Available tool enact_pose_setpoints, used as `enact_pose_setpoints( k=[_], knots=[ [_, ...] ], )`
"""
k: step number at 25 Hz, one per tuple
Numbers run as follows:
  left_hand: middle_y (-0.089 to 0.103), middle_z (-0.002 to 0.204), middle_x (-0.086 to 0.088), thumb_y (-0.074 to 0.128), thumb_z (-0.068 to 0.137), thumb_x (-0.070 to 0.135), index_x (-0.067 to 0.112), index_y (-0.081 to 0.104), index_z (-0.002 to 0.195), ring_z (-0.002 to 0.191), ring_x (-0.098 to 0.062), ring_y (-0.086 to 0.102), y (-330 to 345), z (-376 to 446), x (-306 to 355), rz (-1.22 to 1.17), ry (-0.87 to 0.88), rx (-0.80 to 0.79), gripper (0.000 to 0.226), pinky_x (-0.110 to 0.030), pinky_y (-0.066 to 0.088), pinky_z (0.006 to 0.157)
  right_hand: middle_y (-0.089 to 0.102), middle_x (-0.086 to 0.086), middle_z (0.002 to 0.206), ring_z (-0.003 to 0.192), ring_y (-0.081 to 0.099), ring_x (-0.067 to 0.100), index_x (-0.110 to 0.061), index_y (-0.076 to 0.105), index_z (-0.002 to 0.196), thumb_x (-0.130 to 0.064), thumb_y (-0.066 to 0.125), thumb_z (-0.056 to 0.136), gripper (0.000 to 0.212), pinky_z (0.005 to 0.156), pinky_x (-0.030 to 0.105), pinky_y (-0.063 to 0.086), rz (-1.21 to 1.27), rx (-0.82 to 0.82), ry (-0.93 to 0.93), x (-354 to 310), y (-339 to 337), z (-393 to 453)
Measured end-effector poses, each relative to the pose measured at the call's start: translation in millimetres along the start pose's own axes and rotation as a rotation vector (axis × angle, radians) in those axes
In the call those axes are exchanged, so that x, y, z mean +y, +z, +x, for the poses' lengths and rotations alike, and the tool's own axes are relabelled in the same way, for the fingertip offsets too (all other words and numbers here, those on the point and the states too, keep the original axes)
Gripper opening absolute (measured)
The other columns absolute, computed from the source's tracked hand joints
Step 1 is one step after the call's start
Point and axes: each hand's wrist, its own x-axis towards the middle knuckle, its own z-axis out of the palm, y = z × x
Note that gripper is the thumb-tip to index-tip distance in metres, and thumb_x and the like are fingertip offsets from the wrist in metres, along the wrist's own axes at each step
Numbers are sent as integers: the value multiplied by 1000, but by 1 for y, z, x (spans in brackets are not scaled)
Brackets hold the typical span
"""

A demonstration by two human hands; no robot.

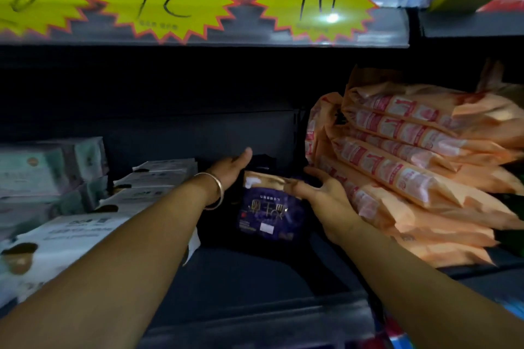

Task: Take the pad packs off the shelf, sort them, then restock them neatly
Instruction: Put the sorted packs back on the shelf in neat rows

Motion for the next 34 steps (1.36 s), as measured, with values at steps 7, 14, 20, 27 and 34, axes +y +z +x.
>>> enact_pose_setpoints(
  k=[7, 14, 20, 27, 34],
  knots=[
    [70, 110, -8, 90, 40, 49, 15, 64, 110, 97, -20, 69, -18, -86, 2, -261, -130, -473, 82, -35, 58, 79, 71, 19, 93, 77, 68, 31, 2, 55, 118, -8, 73, 76, 47, 82, 49, 56, 234, -28, 86, -7, 1, -32],
    [70, 104, -1, 86, 53, 15, 24, 57, 114, 88, -16, 69, -20, -101, 29, 118, 109, -282, 68, -29, 58, 78, 61, -3, 115, 101, 62, 13, -22, 40, 138, -6, 74, 76, 73, 89, 20, 50, -292, -318, 65, -27, -18, -55],
    [46, 136, 8, 85, 63, 17, 31, 25, 146, 116, -5, 49, -14, -98, 51, 389, 203, -313, 103, -14, 47, 85, 52, -13, 120, 112, 58, 16, -35, 8, 150, 6, 79, 66, 117, 90, 29, 51, -311, -425, 13, -37, -3, -51],
    [50, 136, 1, 90, 46, 41, 29, 25, 144, 129, -23, 44, -30, -100, 8, 54, -144, -331, 118, -53, 34, 105, 64, 8, 118, 99, 67, 33, -23, 36, 133, 0, 78, 68, 81, 74, 57, 55, 187, -232, 98, -3, -3, -48],
    [49, 132, -1, 87, 54, 19, 18, 34, 140, 111, -18, 57, -30, -87, 17, 184, -18, -112, 101, -33, 51, 91, 63, 2, 120, 103, 64, 18, -21, 40, 134, 0, 79, 69, 78, 89, 39, 54, -28, -209, 66, 3, -4, -39]
  ],
)
